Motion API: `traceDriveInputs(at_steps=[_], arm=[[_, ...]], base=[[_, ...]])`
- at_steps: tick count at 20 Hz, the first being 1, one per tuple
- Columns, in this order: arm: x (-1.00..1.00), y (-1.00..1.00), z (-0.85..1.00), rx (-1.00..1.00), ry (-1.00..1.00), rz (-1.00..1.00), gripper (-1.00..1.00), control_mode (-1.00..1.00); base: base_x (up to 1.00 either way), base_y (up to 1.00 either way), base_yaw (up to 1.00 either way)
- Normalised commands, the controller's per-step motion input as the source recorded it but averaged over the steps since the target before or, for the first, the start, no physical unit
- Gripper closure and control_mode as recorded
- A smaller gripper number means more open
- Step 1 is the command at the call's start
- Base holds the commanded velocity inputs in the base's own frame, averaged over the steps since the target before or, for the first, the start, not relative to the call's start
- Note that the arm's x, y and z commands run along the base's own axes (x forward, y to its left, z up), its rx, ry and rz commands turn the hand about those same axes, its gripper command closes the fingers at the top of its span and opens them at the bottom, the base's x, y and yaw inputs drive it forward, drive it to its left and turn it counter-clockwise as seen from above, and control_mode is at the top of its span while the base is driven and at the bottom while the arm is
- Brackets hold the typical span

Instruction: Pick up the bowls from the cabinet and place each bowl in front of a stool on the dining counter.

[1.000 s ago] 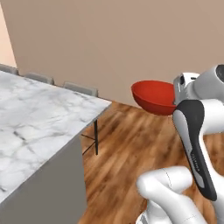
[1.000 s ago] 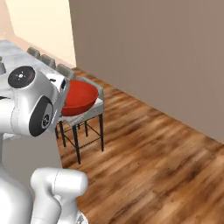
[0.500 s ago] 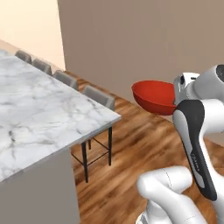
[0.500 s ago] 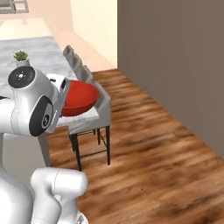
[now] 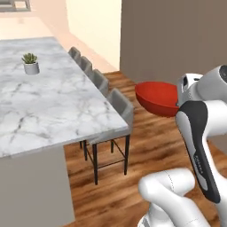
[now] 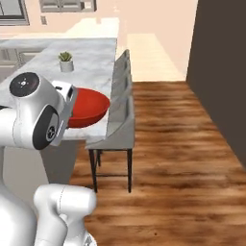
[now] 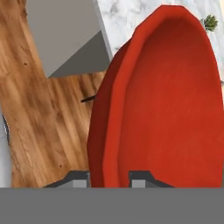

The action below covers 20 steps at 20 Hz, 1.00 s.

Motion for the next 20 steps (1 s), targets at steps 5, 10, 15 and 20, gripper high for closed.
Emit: traceDriveInputs(at_steps=[5, 10, 15, 20], arm=[[0.00, 0.00, 0.00, 0.00, 0.00, 0.00, 1.00, 1.00], [0.00, 0.00, 0.00, 0.00, 0.00, 0.00, 1.00, 1.00], [0.00, 0.00, 0.00, 0.00, 0.00, 0.00, 1.00, 1.00], [0.00, 0.00, 0.00, 0.00, 0.00, 0.00, 1.00, 1.00]], base=[[0.00, -0.94, 0.58], [0.00, -1.00, 0.57], [0.00, -1.00, 0.59], [0.01, -0.97, 0.61]])
